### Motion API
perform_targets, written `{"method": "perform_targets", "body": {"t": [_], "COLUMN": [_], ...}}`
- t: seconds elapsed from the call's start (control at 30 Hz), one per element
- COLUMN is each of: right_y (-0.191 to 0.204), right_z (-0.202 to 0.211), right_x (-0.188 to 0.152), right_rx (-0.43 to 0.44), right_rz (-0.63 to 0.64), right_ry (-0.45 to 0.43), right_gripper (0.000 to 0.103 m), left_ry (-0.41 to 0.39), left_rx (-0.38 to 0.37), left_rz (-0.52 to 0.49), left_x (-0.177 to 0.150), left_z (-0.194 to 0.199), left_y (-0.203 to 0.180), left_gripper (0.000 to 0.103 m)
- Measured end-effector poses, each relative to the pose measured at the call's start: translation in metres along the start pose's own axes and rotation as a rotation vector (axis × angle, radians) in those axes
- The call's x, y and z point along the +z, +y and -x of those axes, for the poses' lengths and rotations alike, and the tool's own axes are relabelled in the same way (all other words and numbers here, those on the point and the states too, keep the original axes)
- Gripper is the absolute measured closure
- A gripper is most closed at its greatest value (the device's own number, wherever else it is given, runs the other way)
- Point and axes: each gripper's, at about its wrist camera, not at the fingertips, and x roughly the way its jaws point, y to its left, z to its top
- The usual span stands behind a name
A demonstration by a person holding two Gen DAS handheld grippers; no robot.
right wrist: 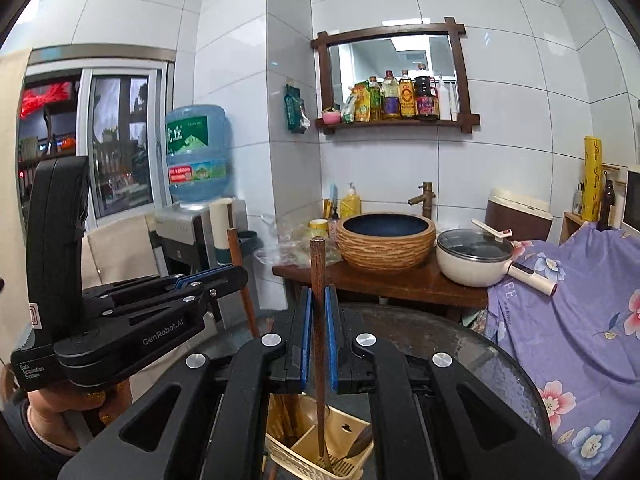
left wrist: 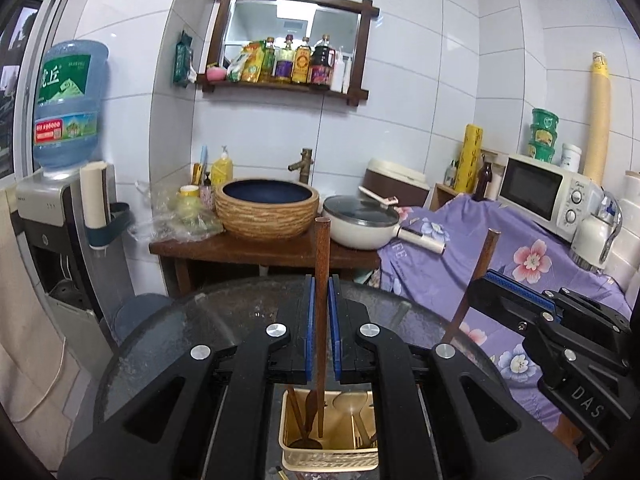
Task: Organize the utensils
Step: 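Lower the chopstick into the holder with the right tool while the left tool lowers and releases its chopstick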
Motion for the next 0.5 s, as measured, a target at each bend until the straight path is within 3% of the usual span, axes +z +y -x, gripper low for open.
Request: {"method": "perform_targets", "body": {"t": [0.5], "right_y": [0.004], "right_z": [-0.027], "right_x": [-0.062], "right_rx": [-0.030], "right_rz": [0.019], "right_ry": [0.071], "right_gripper": [0.096], "left_ry": [0.085], "left_rx": [0.022], "left_rz": [-0.009], "left_x": [-0.063], "left_z": [-0.029], "left_y": [0.003], "left_gripper": [0.096]}}
